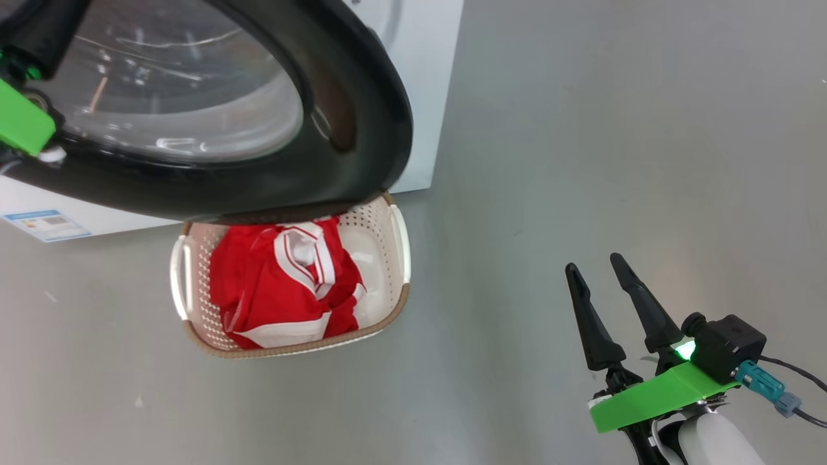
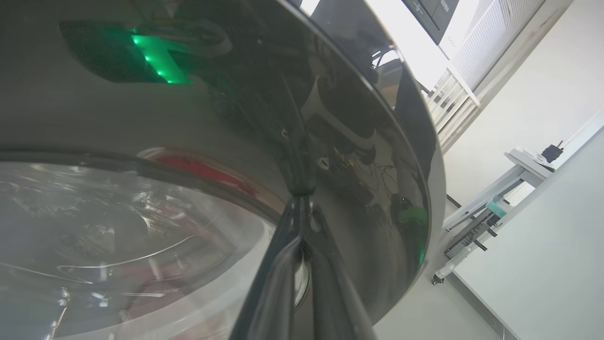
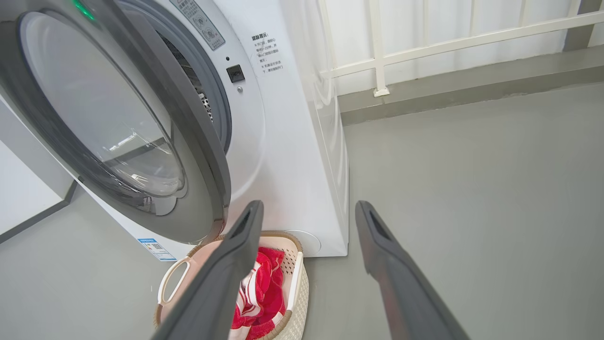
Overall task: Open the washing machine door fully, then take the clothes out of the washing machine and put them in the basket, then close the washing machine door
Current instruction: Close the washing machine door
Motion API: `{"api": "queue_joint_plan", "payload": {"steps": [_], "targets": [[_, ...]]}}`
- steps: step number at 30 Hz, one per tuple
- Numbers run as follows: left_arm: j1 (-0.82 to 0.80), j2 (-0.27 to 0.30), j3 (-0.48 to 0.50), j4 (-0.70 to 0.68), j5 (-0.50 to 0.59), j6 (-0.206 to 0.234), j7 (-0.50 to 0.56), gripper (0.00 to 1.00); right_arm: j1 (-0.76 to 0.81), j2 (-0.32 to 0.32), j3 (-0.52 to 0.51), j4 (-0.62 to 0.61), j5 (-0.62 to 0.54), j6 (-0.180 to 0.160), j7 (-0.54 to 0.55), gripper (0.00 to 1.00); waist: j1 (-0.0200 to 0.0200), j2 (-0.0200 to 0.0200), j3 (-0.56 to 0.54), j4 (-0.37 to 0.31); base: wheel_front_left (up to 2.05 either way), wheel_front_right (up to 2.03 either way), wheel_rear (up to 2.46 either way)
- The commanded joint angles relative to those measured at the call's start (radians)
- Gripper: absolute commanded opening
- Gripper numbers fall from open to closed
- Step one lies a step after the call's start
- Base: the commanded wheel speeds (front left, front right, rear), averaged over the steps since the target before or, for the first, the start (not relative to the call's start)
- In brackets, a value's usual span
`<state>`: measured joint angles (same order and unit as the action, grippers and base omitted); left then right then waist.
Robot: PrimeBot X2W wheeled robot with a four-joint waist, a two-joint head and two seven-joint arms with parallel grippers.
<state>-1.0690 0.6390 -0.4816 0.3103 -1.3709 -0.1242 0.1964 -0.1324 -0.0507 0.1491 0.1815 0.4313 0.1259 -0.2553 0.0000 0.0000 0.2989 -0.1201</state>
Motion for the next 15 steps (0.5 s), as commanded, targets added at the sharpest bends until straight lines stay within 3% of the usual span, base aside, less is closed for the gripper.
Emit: {"api": "queue_joint_plan", "payload": {"steps": [1, 7, 15], "targets": [[-0.052, 0.055, 0.035, -0.006, 0.009, -0.007, -0.018, 0.00, -0.020, 0.000, 0.025, -0.026, 0.008, 0.005, -0.006, 1.00, 0.0000, 0.0000, 0.012, -0.017, 0.00, 0.00, 0.00], [-0.092, 0.062, 0.004, 0.046, 0.004, -0.007, -0.083, 0.00, -0.021, 0.000, 0.025, -0.031, 0.016, 0.005, -0.006, 1.00, 0.0000, 0.0000, 0.018, -0.035, 0.00, 0.00, 0.00], [-0.085, 0.083, -0.065, 0.048, -0.047, -0.007, -0.081, 0.00, -0.014, 0.000, 0.018, -0.029, 0.017, 0.005, -0.006, 1.00, 0.0000, 0.0000, 0.010, -0.030, 0.00, 0.00, 0.00]]}}
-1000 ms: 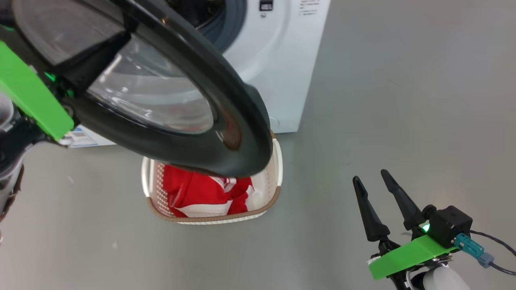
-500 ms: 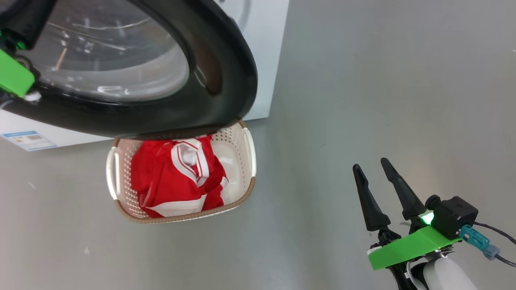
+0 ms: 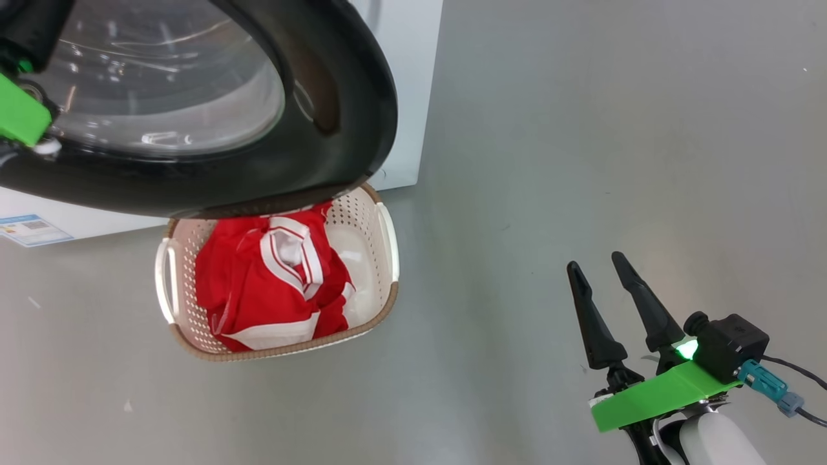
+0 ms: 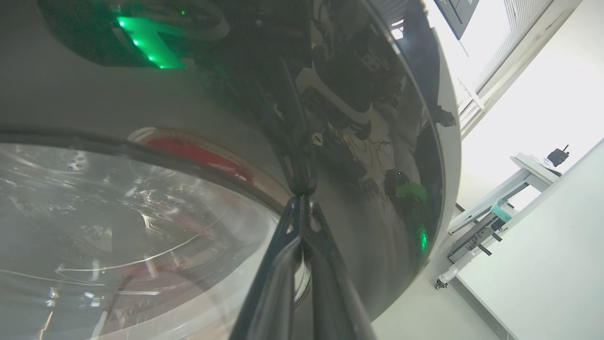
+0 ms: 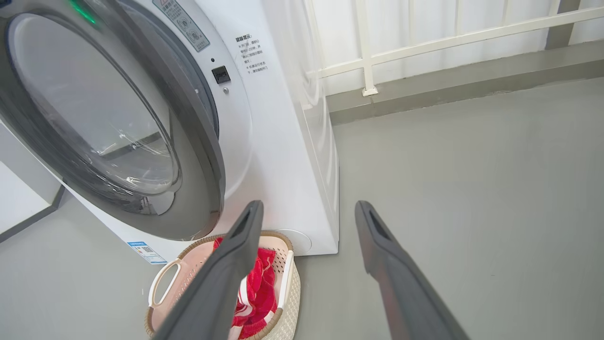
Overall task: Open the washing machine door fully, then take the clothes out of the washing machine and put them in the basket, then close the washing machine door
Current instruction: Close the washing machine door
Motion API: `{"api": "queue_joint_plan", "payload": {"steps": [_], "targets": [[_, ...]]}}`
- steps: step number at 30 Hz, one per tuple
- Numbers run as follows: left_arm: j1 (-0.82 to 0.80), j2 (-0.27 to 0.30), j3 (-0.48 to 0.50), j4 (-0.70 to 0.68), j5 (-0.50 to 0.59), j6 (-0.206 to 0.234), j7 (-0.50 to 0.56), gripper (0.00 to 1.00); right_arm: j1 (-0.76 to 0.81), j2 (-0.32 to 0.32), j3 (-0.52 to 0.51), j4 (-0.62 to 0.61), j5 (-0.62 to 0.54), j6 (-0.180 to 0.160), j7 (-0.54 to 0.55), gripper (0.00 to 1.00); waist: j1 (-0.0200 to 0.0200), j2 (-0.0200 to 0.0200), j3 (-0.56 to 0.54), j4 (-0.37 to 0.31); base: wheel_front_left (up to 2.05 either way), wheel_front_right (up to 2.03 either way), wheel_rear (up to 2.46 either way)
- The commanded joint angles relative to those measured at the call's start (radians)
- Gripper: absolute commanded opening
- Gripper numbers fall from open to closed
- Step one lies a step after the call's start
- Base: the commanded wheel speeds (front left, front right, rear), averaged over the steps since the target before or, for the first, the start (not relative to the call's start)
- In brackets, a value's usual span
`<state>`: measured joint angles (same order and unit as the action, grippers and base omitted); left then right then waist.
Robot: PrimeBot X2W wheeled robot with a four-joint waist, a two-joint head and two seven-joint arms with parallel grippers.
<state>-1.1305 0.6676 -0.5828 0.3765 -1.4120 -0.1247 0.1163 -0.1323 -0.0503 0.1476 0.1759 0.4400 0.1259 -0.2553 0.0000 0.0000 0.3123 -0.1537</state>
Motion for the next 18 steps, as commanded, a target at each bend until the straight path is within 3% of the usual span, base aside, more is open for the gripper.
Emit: {"api": "queue_joint_plan", "payload": {"steps": [1, 4, 6, 9, 11, 13, 18], "targets": [[-0.017, 0.057, 0.030, -0.021, -0.014, -0.006, 0.001, 0.00, -0.013, 0.000, 0.019, -0.022, 0.006, 0.005, -0.006, 1.00, 0.0000, 0.0000, -0.007, 0.008, 0.00, 0.00, 0.00], [0.012, 0.065, 0.016, -0.041, -0.037, -0.006, -0.011, 0.01, -0.009, 0.000, 0.016, -0.016, -0.007, 0.005, -0.006, 1.00, 0.0000, 0.0000, -0.023, 0.022, 0.00, 0.00, 0.00], [0.040, 0.069, 0.015, -0.056, -0.057, -0.006, -0.028, 0.27, -0.005, 0.000, 0.013, -0.012, -0.017, 0.005, -0.006, 1.00, 0.0000, 0.0000, -0.034, 0.033, 0.00, 0.00, 0.00], [0.093, 0.079, 0.010, -0.080, -0.074, -0.006, -0.063, 0.47, 0.003, 0.000, 0.008, -0.005, -0.033, 0.005, -0.006, 1.00, 0.0000, 0.0000, -0.056, 0.052, 0.00, 0.00, 0.00], [0.132, 0.083, 0.006, -0.096, -0.084, -0.006, -0.090, 0.67, 0.010, 0.000, 0.002, -0.001, -0.044, 0.005, -0.006, 1.00, 0.0000, 0.0000, -0.070, 0.068, 0.00, 0.00, 0.00], [0.175, 0.087, -0.004, -0.115, -0.088, -0.006, -0.114, 1.00, 0.019, 0.000, -0.002, 0.004, -0.055, 0.005, -0.006, 1.00, 0.0000, 0.0000, -0.084, 0.085, 0.00, 0.00, 0.00], [0.293, 0.088, -0.031, -0.150, -0.097, -0.006, -0.181, 1.00, 0.045, 0.000, -0.008, 0.018, -0.082, 0.005, -0.006, 1.00, 0.0000, 0.0000, -0.115, 0.130, 0.00, 0.00, 0.00]]}}
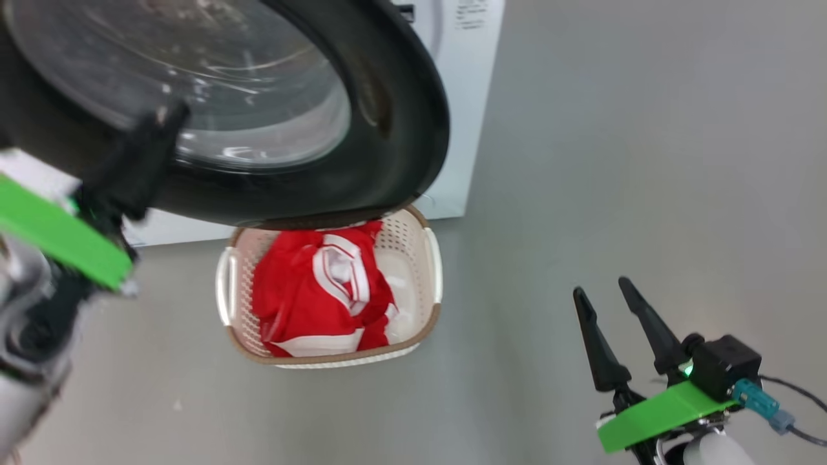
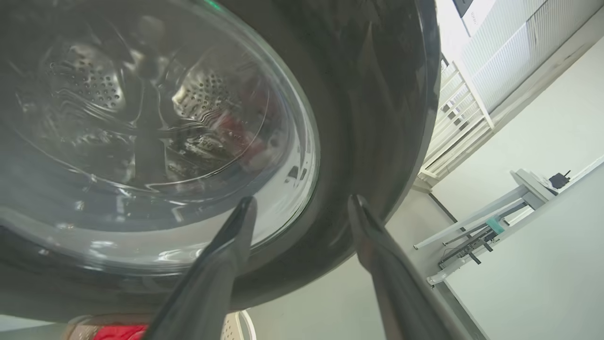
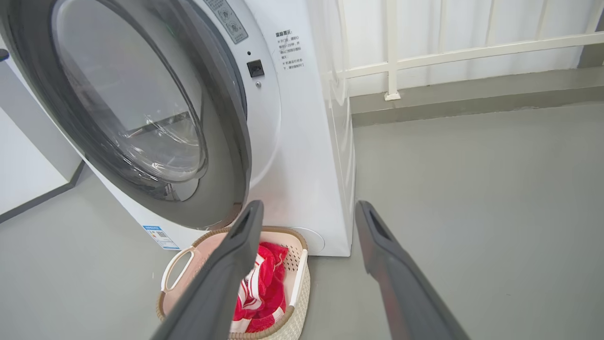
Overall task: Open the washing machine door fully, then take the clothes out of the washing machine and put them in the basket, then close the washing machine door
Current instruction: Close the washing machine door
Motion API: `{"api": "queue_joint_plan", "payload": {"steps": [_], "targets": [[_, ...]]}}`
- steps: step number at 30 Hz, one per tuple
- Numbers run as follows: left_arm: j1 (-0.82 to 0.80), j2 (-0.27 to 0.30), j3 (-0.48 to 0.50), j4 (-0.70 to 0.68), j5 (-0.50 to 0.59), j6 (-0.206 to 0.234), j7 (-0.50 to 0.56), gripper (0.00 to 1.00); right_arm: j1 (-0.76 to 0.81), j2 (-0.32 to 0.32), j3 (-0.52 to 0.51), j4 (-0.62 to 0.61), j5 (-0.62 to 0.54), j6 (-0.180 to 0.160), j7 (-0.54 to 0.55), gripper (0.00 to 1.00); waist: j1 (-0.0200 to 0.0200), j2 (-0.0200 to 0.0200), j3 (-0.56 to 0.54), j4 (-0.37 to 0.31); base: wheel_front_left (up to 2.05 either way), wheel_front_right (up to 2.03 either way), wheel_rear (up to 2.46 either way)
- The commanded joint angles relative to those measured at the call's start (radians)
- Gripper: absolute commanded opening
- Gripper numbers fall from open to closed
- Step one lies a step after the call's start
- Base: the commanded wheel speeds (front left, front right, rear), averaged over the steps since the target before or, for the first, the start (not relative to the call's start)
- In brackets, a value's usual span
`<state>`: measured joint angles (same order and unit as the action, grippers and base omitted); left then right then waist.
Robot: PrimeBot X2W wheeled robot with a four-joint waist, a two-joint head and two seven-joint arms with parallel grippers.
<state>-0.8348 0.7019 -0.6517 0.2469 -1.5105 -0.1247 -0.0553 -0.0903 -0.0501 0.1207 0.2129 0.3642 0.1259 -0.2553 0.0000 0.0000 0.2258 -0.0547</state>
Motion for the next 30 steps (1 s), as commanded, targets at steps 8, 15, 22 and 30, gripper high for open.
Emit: {"api": "queue_joint_plan", "payload": {"steps": [8, 15, 22, 30], "targets": [[0.163, 0.038, -0.016, -0.012, 0.028, -0.006, -0.143, 1.00, 0.048, 0.000, -0.009, -0.016, -0.034, 0.005, -0.006, 1.00, 0.0000, 0.0000, -0.061, 0.094, 0.00, 0.00, 0.00], [0.267, 0.009, -0.010, 0.019, 0.015, -0.006, -0.193, 1.00, 0.073, -0.007, -0.025, -0.019, -0.038, 0.005, -0.006, 1.00, 0.0000, 0.0000, -0.069, 0.114, 0.00, 0.00, 0.00], [0.403, -0.040, 0.077, 0.063, 0.048, -0.006, -0.206, 1.00, 0.092, -0.021, -0.050, -0.026, -0.040, 0.005, -0.006, 1.00, 0.0000, 0.0000, -0.077, 0.107, 0.00, 0.00, 0.00], [0.568, -0.110, 0.249, 0.089, 0.161, -0.006, -0.206, 1.00, 0.107, -0.025, -0.072, -0.030, -0.032, 0.005, -0.006, 1.00, 0.0000, 0.0000, -0.087, 0.067, 0.00, 0.00, 0.00]]}}
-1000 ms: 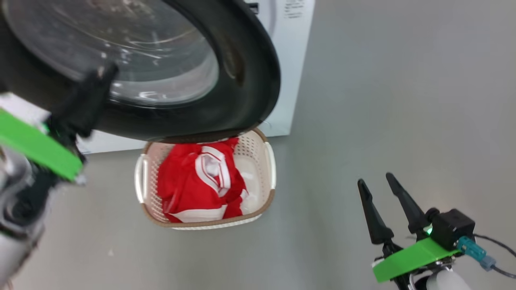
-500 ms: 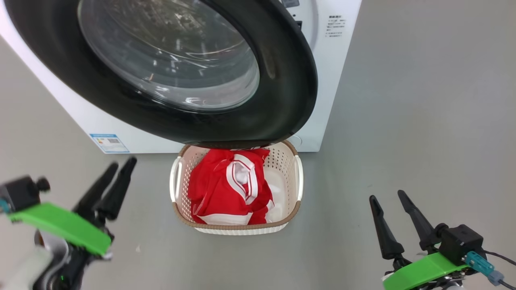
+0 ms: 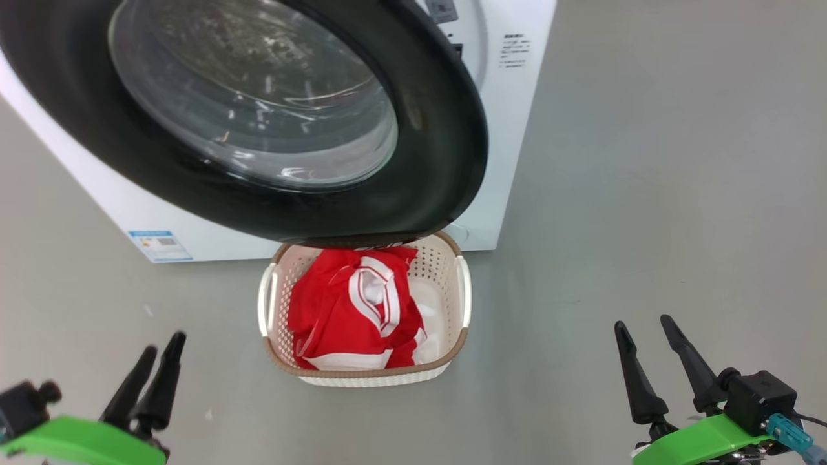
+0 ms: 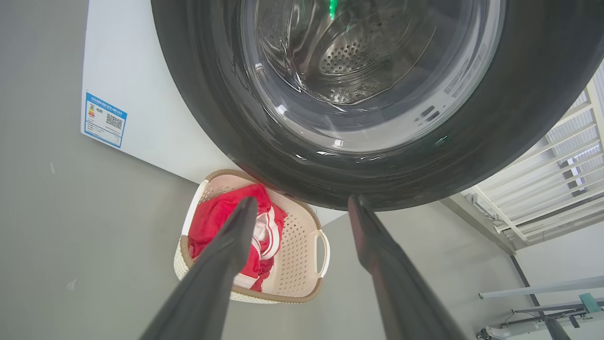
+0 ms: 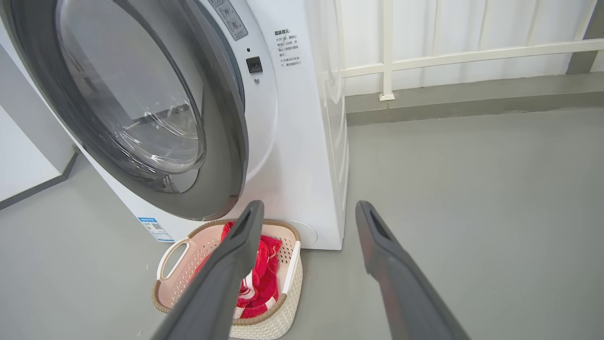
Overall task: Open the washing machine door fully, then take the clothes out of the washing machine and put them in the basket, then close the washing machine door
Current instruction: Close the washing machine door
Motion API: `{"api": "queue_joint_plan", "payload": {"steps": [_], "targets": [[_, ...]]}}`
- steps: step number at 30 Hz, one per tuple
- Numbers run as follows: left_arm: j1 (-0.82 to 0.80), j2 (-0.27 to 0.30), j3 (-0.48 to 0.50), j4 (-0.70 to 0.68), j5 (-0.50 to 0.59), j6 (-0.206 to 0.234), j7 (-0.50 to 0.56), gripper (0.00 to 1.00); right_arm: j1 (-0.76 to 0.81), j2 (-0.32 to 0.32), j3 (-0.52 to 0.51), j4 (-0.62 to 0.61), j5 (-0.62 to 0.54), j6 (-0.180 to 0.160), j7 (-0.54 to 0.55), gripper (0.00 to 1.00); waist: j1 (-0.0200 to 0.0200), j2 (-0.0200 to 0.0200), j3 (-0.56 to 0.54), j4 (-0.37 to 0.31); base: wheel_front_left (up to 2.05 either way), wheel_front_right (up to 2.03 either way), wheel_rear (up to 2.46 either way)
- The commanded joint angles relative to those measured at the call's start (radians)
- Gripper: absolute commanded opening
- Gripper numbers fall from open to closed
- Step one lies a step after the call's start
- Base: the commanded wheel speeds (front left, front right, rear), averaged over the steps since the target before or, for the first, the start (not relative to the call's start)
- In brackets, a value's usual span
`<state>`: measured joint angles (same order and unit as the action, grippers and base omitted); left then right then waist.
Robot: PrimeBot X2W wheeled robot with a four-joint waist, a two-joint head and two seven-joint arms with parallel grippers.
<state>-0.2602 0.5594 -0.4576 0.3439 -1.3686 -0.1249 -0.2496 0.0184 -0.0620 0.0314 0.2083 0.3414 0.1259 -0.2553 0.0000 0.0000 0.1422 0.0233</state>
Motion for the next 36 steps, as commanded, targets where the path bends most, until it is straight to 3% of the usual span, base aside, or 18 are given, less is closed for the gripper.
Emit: {"api": "queue_joint_plan", "payload": {"steps": [1, 14, 21, 32, 36], "targets": [[0.012, 0.023, 0.077, -0.003, 0.048, -0.006, -0.012, 1.00, 0.000, -0.013, 0.014, -0.026, -0.008, 0.005, -0.006, 1.00, 0.0000, 0.0000, -0.005, -0.018, 0.00, 0.00, 0.00], [0.162, -0.162, 0.317, 0.003, 0.366, -0.006, -0.012, 1.00, 0.004, -0.012, -0.017, -0.040, -0.008, 0.005, -0.006, 1.00, 0.0000, 0.0000, -0.006, -0.066, 0.00, 0.00, 0.00], [0.209, -0.236, 0.418, -0.054, 0.635, -0.006, -0.012, 1.00, 0.003, -0.010, -0.023, -0.041, -0.007, 0.005, -0.006, 1.00, 0.0000, 0.0000, -0.012, -0.075, 0.00, 0.00, 0.00], [0.261, -0.347, 0.512, -0.170, 0.942, -0.006, -0.012, 1.00, 0.009, -0.007, -0.029, -0.042, -0.004, 0.005, -0.006, 1.00, 0.0000, 0.0000, -0.021, -0.079, 0.00, 0.00, 0.00], [0.276, -0.377, 0.528, -0.194, 0.992, -0.006, -0.012, 1.00, 0.013, -0.006, -0.031, -0.044, -0.004, 0.005, -0.006, 1.00, 0.0000, 0.0000, -0.026, -0.079, 0.00, 0.00, 0.00]]}}
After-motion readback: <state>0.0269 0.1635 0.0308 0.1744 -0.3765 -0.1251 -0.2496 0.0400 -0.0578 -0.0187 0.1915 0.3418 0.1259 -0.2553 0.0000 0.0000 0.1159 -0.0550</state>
